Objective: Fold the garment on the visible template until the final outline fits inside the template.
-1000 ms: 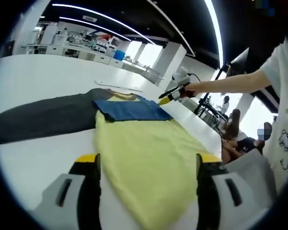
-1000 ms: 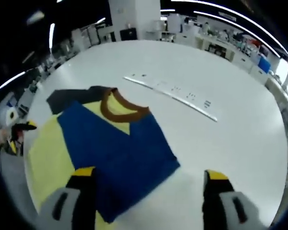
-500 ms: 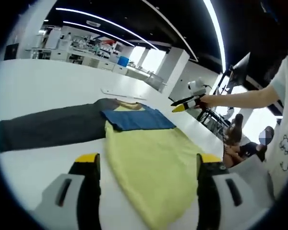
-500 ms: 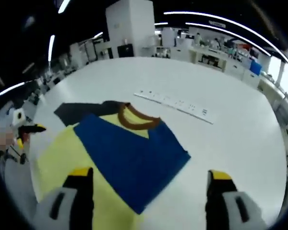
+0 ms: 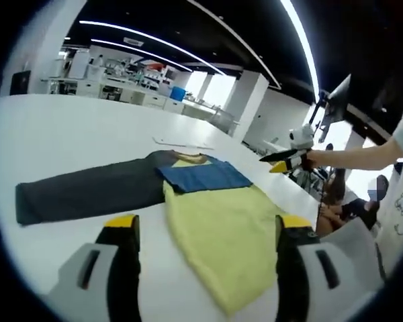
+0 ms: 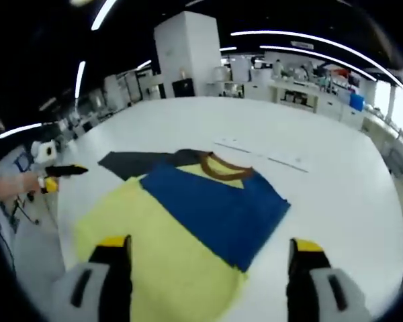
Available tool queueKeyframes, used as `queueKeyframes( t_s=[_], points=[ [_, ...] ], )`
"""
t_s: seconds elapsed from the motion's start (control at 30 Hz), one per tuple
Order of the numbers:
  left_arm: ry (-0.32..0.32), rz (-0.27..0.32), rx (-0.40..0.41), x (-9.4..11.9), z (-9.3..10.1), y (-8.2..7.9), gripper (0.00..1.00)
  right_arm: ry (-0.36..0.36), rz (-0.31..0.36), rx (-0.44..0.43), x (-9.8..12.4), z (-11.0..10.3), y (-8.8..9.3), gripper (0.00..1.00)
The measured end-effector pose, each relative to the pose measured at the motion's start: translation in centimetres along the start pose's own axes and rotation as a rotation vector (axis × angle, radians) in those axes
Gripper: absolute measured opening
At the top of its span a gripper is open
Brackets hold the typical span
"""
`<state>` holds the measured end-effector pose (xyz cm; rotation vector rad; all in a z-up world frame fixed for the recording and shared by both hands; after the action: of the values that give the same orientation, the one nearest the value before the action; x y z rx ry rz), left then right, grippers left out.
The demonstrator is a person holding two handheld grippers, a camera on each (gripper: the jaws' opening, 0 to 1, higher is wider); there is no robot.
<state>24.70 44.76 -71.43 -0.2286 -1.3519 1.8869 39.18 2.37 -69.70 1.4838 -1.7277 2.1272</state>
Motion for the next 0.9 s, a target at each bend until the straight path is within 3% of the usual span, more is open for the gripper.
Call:
queueKeyframes(
  t_s=[0.17,0.27,0.33,0.53,0.57,0.63,0.8,0.9],
  points=[
    [-0.070,0.018,0.014,1.6,-1.4,-0.6,0.82,-0.012,0.015,0.015,1.5,-1.8,0.4,0.97],
    [-0.146,-0.011,0.041,2.9,-3.2,-0.6,0.81,-0.012,0.025,0.019,2.0,-2.3,0.7,0.96],
    [-0.153,0.002,0.059,3.3,-4.4,-0.8,0.81,-0.009,0.035,0.013,2.6,-3.1,0.9,0.96],
    [-0.350,-0.012,0.087,5.4,-10.3,-0.8,0.79,0.001,0.069,-0.022,4.6,-4.3,1.3,0.96],
    [-0.395,-0.020,0.121,5.8,-11.9,-0.5,0.78,0.003,0.070,-0.026,5.0,-4.5,1.5,0.96],
    [-0.439,0.015,0.143,6.1,-12.7,-0.6,0.75,0.010,0.061,-0.024,5.4,-4.6,1.8,0.95],
    [-0.558,-0.039,0.131,8.0,-15.4,0.5,0.72,0.036,0.049,-0.041,7.0,-4.5,3.0,0.95],
    [-0.598,-0.047,0.173,8.4,-16.2,1.0,0.64,0.048,0.055,-0.057,7.9,-4.9,3.5,0.95]
  ],
)
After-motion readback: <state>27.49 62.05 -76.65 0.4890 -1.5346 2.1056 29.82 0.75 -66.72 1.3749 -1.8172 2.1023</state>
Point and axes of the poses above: the point that each gripper's makers call its tool centre point, and the gripper's own axes: x roughly backward along the fingers, z roughly to its right, y roughly out of its underside, the point moved 9 cm from there along x, roughly backward along the fingers, and after that the axes turned 5 degrees about y, right-handed, at the moved point
